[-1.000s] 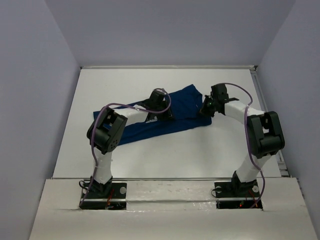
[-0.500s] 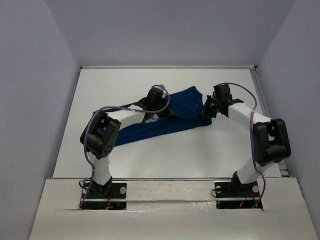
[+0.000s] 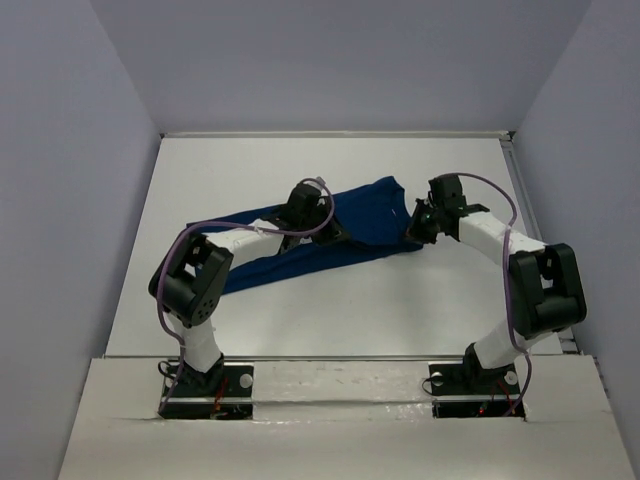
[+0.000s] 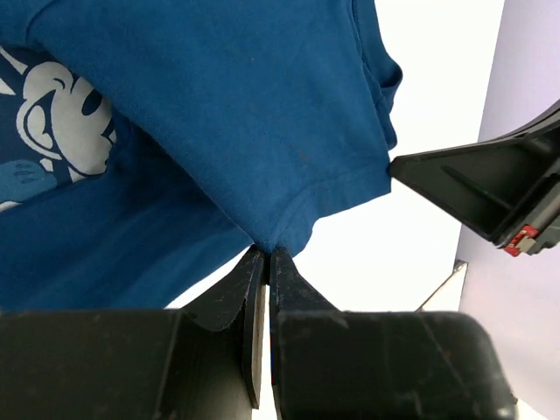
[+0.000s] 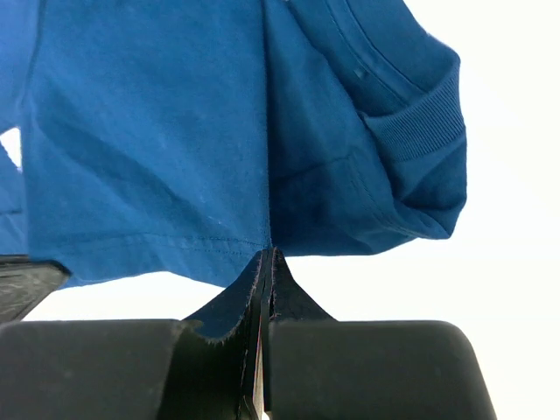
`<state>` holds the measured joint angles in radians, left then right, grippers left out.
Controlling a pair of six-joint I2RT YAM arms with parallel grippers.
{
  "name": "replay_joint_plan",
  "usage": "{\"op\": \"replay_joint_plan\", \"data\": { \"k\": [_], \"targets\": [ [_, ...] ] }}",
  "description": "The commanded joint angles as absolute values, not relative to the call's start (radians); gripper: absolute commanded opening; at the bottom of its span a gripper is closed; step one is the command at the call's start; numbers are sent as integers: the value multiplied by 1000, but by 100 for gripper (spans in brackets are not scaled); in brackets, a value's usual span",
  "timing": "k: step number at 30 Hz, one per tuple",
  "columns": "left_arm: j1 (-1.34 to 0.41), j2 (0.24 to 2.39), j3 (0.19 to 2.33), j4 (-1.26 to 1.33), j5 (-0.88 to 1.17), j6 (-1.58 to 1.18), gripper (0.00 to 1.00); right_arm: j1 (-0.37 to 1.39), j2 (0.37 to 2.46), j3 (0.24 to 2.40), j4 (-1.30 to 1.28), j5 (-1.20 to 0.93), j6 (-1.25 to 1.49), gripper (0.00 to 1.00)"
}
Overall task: Fold and stack the t-shirts
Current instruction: Fold the tshirt
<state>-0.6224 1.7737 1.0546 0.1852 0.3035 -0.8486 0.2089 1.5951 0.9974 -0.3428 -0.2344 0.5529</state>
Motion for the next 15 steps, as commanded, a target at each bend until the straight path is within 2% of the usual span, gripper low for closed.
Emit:
{"op": "replay_joint_plan", "data": {
  "k": [1, 3, 7, 10, 13, 14, 15],
  "targets": [
    [-629, 1785, 1057, 207, 324, -841, 0, 206, 1614, 988, -318, -212, 538, 0],
    [-629, 1805, 1058, 203, 314, -828, 0, 206, 1644, 991, -299, -204, 538, 0],
    [-629, 1836, 1071, 180, 293, -801, 18, 206, 1687, 1015, -262, -190, 543, 0],
    [-629, 1845, 1072, 169, 267, -784, 23, 206, 1712, 1034, -229, -198, 552, 0],
    [-629, 1847, 1071, 161, 253, -776, 32, 206, 1720, 1049, -229, -199, 558, 0],
    [-629, 1844, 1071, 157, 253, -772, 36, 206, 1718, 1051, -232, -196, 557, 2],
    [-629, 1839, 1069, 147, 250, -769, 41, 206, 1712, 1052, -239, -184, 546, 14]
  ]
}}
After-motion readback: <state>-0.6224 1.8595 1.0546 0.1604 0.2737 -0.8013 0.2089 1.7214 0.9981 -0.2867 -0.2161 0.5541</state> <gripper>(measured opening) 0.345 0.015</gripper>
